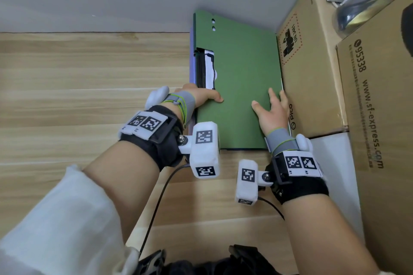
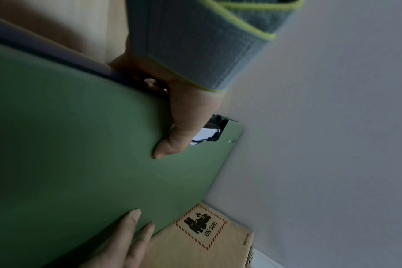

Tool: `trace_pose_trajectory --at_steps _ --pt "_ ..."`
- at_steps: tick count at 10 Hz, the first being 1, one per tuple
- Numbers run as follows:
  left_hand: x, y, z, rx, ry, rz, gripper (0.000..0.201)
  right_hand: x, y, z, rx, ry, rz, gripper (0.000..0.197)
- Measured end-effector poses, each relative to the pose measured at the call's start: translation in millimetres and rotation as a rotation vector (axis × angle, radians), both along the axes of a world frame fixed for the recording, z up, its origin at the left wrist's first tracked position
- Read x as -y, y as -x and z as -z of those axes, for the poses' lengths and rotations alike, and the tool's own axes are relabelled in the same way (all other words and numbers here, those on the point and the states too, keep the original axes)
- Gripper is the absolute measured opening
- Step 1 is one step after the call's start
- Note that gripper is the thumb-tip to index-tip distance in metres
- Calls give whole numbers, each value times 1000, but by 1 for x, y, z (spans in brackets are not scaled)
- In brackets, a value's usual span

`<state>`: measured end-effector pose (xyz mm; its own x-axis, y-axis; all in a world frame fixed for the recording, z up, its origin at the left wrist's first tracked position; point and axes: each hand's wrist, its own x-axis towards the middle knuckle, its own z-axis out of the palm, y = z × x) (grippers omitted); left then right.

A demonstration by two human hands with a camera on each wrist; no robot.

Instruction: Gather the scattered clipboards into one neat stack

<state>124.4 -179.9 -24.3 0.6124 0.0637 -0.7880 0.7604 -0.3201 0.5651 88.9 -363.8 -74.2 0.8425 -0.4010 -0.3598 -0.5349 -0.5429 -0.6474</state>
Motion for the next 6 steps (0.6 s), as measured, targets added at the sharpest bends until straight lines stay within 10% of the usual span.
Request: trace_pose_trajectory --at_steps 4,6 --pt "-7 5 5 155 -223 186 68 -3 -1 -10 -47 -46 8 65" --pt "-32 22 -22 237 131 -172 43 -38 3 -52 17 -421 123 37"
